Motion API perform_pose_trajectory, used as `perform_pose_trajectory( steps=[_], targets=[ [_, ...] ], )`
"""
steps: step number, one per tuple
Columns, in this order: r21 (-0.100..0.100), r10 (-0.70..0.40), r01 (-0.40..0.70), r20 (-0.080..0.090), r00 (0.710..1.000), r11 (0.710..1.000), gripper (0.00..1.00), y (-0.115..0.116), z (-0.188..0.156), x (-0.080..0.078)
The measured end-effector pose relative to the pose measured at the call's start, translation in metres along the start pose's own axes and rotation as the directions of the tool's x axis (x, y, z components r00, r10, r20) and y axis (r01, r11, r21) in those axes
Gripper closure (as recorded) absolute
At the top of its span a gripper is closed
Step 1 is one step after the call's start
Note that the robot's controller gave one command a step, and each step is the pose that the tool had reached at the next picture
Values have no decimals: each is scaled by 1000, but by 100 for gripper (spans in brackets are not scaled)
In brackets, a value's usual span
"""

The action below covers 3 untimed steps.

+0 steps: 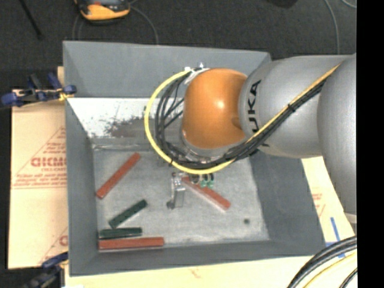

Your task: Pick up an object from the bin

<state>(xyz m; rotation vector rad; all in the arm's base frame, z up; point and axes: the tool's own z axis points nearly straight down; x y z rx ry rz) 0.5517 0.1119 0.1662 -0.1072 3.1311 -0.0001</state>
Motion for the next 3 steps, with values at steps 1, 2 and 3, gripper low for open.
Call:
perform_pose_trajectory(
  steps=[1,2,3],
  targets=[
    [0,-167,167,0,986,986,0,16,57,-9],
    [-7,-524,524,-4,851,851,100,58,93,55],
    [-7,-523,523,-4,852,852,100,58,93,55]
  ],
)
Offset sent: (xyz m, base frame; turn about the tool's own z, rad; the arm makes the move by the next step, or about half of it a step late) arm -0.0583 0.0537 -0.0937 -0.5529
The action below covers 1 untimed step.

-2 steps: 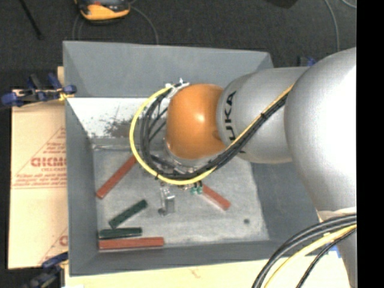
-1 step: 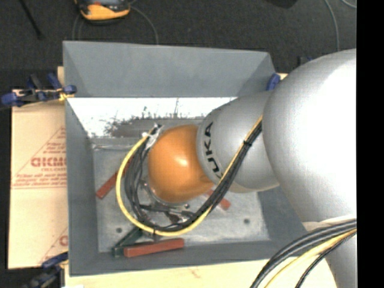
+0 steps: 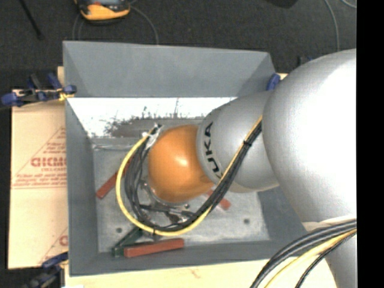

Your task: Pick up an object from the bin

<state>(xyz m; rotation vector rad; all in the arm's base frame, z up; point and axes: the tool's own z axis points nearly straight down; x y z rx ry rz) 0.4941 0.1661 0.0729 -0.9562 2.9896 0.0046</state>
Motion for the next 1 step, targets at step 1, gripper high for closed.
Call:
perform_pose_trajectory(
  steps=[1],
  targets=[
    [2,11,-11,1,1000,1000,100,-11,-148,-19]
  ],
)
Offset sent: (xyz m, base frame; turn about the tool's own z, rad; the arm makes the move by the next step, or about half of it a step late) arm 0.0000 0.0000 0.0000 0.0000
